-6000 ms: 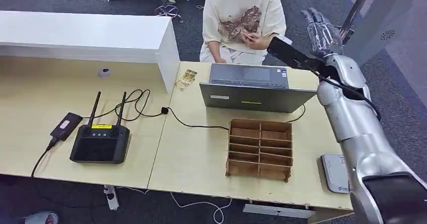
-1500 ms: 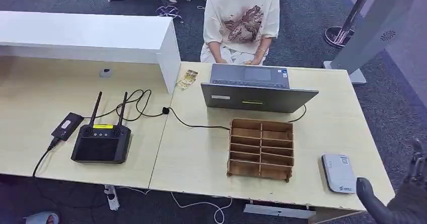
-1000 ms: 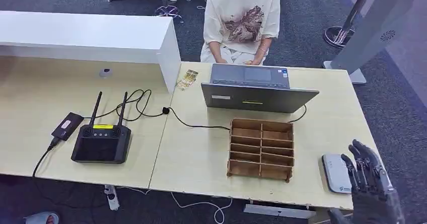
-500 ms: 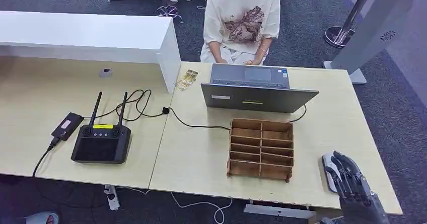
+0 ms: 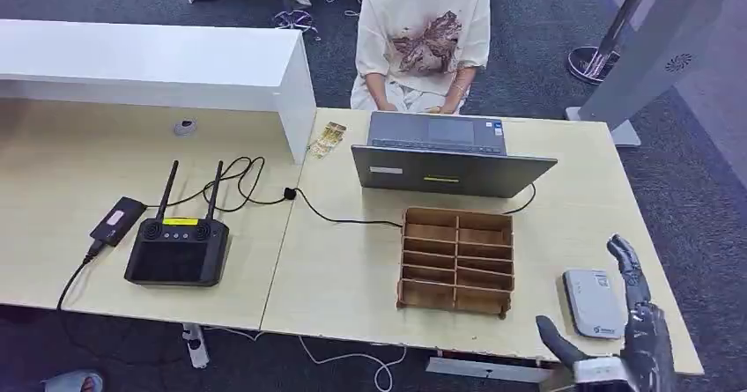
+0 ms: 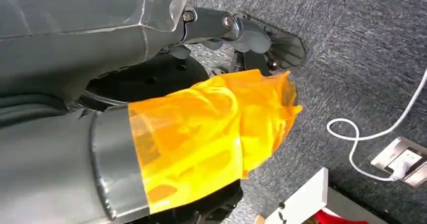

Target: Pass the card to the sensor for recognition and then transmit it.

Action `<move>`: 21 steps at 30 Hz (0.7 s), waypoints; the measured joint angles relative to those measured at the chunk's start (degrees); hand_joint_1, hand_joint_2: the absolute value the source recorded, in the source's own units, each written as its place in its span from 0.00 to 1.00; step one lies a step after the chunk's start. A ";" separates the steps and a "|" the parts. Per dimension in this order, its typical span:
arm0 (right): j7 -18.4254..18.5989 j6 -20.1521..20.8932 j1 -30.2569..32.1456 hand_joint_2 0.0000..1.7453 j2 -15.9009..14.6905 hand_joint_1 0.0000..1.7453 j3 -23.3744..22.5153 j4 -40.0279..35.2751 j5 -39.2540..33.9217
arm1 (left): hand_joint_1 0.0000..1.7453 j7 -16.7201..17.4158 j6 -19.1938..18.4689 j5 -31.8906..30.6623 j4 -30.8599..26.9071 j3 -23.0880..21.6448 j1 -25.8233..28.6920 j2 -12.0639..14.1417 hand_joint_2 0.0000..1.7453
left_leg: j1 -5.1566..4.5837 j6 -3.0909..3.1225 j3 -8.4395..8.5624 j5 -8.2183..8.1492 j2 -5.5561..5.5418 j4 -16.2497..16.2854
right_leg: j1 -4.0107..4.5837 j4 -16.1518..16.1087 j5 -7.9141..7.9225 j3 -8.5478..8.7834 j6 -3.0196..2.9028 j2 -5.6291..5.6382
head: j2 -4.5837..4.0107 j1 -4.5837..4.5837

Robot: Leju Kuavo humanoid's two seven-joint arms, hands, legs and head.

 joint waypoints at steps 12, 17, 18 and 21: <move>3.89 -6.69 -1.70 1.00 -0.63 0.00 7.63 0.28 11.24 | 0.00 0.02 0.20 0.07 0.00 0.07 -0.02 -0.02 0.00 | 0.00 0.00 -0.04 -0.02 0.00 0.00 | 0.00 0.00 -0.02 -0.01 0.00 -0.01 | 0.00 0.00; 9.95 -12.85 -2.43 1.00 -2.43 0.00 12.38 1.16 23.09 | 0.00 0.11 0.42 -0.07 0.00 0.07 -0.05 -0.04 0.00 | 0.00 0.00 -0.03 -0.02 0.00 0.00 | 0.00 0.00 -0.02 -0.01 0.00 -0.01 | 0.00 0.00; 11.14 -13.68 -2.57 1.00 -2.82 0.00 13.34 1.33 25.04 | 0.00 0.13 0.44 -0.11 0.00 0.07 -0.05 -0.04 0.00 | 0.00 0.00 -0.03 -0.02 0.00 0.00 | 0.00 0.00 -0.01 -0.01 0.00 -0.01 | 0.00 0.00; 15.71 -15.61 -3.10 1.00 -4.30 0.00 16.46 1.92 33.18 | 0.00 0.28 0.52 -0.28 0.00 0.04 -0.09 -0.04 0.00 | 0.00 0.00 -0.03 -0.01 0.00 0.00 | 0.00 0.00 -0.01 -0.01 0.00 0.00 | 0.00 0.00</move>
